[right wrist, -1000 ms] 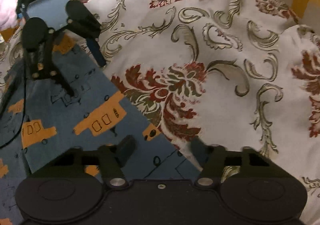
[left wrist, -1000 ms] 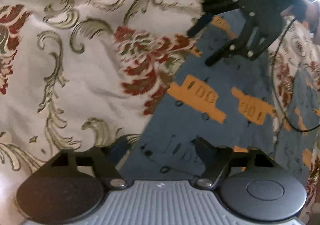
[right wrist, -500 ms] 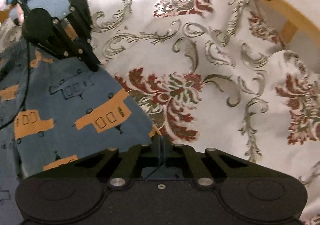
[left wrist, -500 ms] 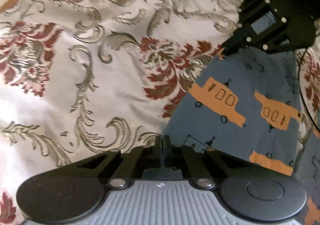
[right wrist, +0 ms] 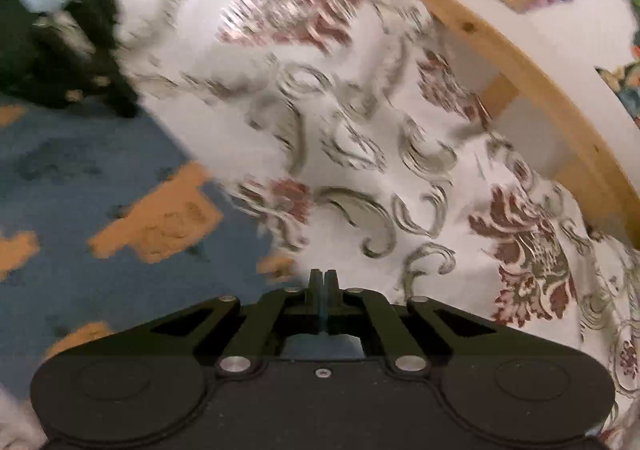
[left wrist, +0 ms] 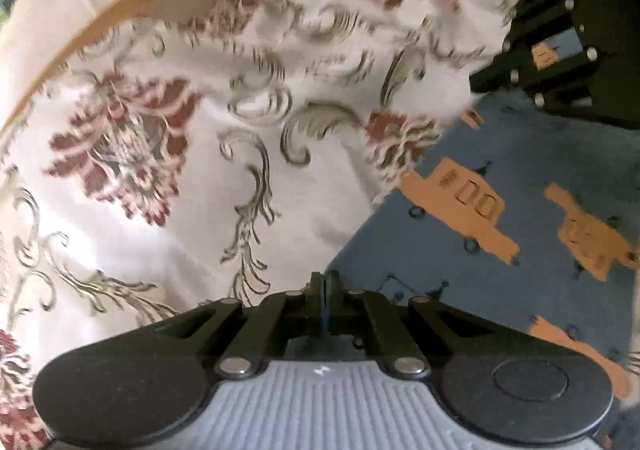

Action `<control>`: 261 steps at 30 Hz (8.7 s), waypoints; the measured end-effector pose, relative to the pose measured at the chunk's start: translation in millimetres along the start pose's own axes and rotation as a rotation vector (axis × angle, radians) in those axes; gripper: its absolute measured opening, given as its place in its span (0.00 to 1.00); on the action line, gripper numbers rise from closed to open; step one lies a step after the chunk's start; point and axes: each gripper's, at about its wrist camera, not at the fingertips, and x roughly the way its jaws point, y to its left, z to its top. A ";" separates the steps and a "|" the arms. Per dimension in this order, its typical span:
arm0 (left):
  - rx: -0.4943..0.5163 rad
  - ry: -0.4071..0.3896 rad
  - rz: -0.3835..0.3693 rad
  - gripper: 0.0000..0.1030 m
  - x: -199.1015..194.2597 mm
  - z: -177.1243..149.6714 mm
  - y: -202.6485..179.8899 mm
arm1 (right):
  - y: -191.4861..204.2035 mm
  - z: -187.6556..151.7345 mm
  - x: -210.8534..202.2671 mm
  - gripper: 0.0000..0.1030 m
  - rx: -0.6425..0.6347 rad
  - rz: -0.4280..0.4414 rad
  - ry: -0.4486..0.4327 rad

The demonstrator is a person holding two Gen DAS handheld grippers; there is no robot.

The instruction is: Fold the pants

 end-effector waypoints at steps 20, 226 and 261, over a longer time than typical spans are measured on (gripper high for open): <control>-0.107 0.036 -0.390 0.82 -52.5 -88.0 137.3 | 52.1 88.8 7.3 0.96 -0.057 0.579 -0.068; 0.033 -0.256 -0.156 0.04 -176.3 -120.9 -306.6 | -6.2 -280.3 -220.5 0.00 1.206 0.051 -0.055; 0.128 -0.320 -0.253 0.04 -209.8 -125.1 -325.0 | 66.3 -252.9 -351.8 0.00 0.891 -0.366 0.162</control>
